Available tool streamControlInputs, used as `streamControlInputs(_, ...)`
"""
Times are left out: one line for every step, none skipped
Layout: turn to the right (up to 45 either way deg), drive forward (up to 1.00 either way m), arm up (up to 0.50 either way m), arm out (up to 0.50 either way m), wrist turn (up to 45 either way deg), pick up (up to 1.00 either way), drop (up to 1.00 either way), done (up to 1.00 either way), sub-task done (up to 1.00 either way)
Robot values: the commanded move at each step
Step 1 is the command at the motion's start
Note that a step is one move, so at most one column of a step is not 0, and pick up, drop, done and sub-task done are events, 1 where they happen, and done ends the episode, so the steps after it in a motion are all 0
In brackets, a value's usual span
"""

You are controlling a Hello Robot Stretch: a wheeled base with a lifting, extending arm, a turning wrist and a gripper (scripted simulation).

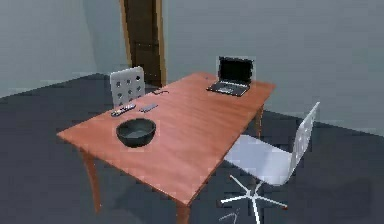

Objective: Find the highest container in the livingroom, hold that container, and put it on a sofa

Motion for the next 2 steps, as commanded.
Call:
streamControlInputs(0.0,0.35,0.0,0.0,0.0,0.0,0.0,0.0,0.0)
streamControlInputs(-45.0,0.0,0.0,0.0,0.0,0.0,0.0,0.0,0.0)
